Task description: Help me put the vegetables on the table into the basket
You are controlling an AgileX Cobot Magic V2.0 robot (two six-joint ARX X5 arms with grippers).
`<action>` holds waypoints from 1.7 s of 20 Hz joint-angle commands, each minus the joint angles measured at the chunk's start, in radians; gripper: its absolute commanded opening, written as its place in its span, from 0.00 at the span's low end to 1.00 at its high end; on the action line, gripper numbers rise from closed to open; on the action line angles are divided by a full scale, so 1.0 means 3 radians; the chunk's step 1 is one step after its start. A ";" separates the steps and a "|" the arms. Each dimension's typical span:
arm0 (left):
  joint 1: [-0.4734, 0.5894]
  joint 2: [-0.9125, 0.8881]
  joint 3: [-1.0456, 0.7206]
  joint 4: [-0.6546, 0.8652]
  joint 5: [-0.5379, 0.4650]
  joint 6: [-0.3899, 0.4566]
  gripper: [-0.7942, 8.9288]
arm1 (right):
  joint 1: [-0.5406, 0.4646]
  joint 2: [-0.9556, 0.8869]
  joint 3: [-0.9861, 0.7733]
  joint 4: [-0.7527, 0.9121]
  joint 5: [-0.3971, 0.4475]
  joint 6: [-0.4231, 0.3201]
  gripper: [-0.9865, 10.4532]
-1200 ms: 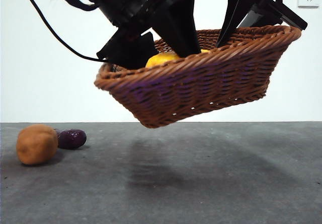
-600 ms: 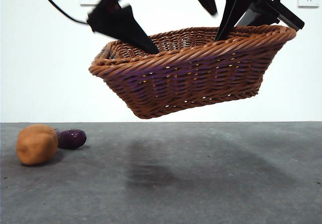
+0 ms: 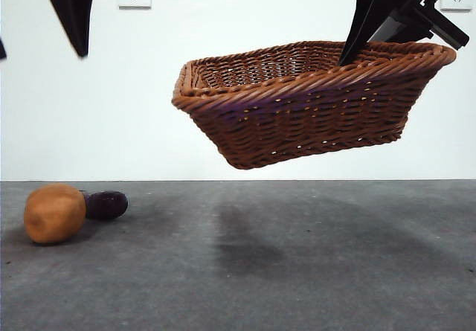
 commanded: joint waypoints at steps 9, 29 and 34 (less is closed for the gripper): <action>0.0483 0.1357 -0.0013 0.0384 0.0308 0.0093 0.66 | 0.0009 -0.0006 0.0018 -0.0074 -0.0060 -0.0164 0.08; 0.0717 0.0894 -0.0013 0.0512 0.0767 0.0607 0.08 | 0.0009 -0.0005 0.0014 -0.0247 0.0027 -0.0174 0.08; 0.0449 -0.0378 -0.0013 0.0589 0.1687 0.0971 0.07 | 0.0083 -0.0004 -0.0052 -0.0206 0.0066 -0.0113 0.08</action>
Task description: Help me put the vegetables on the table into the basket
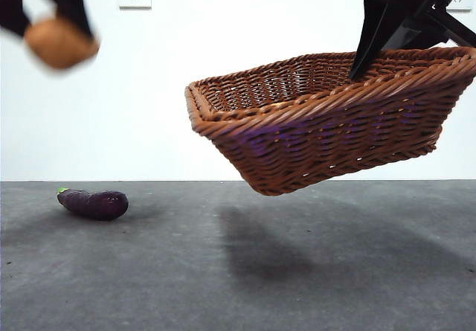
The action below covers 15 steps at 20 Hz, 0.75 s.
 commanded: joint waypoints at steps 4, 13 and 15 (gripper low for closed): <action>-0.0912 -0.0262 -0.0010 0.0305 0.0098 0.0108 0.07 | 0.0278 -0.0004 -0.0181 0.0238 -0.0039 0.0242 0.08; -0.1478 0.1003 -0.0010 0.0427 -0.0071 0.0006 0.08 | 0.0477 -0.0004 -0.0179 0.0365 -0.0037 0.0445 0.08; -0.1537 0.1080 -0.0010 0.0392 0.0036 -0.0038 0.08 | 0.0477 -0.0004 -0.0179 0.0371 -0.0028 0.0441 0.08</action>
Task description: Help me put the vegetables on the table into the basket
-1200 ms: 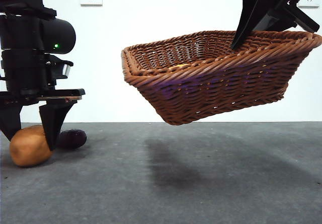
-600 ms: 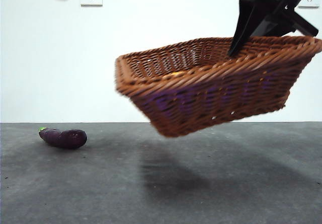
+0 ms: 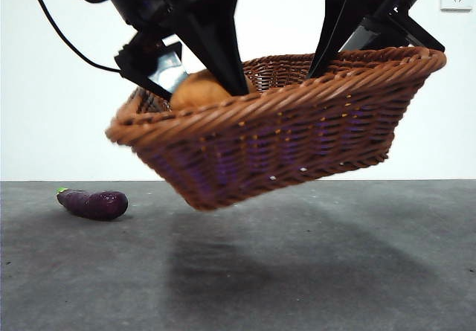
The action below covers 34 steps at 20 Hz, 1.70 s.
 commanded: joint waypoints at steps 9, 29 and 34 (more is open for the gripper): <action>-0.0065 -0.0106 -0.0017 -0.0320 0.0064 -0.0280 0.57 | 0.0000 -0.0004 -0.0018 0.0058 0.0017 -0.0074 0.08; 0.1742 0.0406 0.0927 -0.0802 -0.0807 -0.0988 0.57 | -0.0594 -0.0142 0.0752 -0.0234 -0.0146 -0.0532 0.08; 0.1783 0.1078 0.0928 -0.0609 -0.0706 -0.1305 0.57 | -0.0594 -0.0142 0.0825 -0.0326 -0.0154 -0.0582 0.08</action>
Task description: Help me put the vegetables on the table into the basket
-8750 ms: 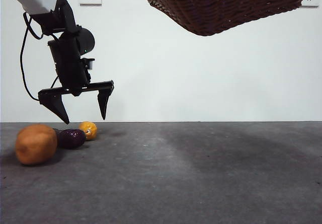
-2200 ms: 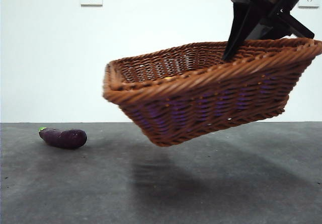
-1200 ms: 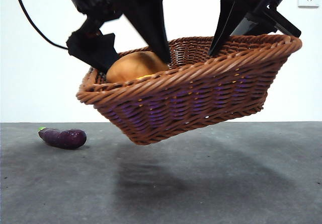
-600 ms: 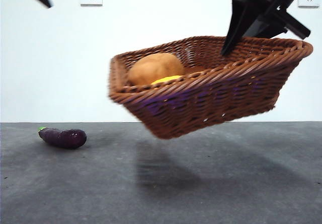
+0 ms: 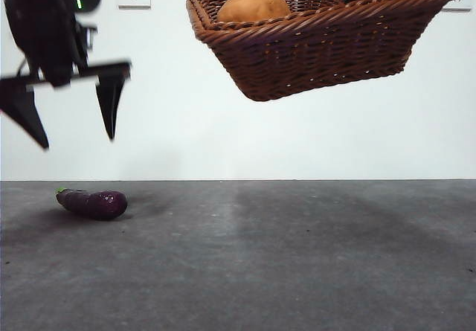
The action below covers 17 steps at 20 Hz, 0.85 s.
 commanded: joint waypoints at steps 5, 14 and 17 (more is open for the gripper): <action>0.0051 0.0521 -0.0020 0.0294 0.0136 -0.0320 0.57 | -0.0001 -0.0025 0.0034 -0.0116 -0.0043 -0.0189 0.08; 0.0088 0.0730 -0.0020 0.0604 0.0225 -0.0610 0.57 | 0.0000 -0.0024 0.0034 -0.0112 -0.0069 -0.0258 0.08; 0.0092 0.0773 -0.0020 0.0659 0.0223 -0.0680 0.57 | 0.0000 -0.0024 0.0034 -0.0112 -0.0074 -0.0261 0.08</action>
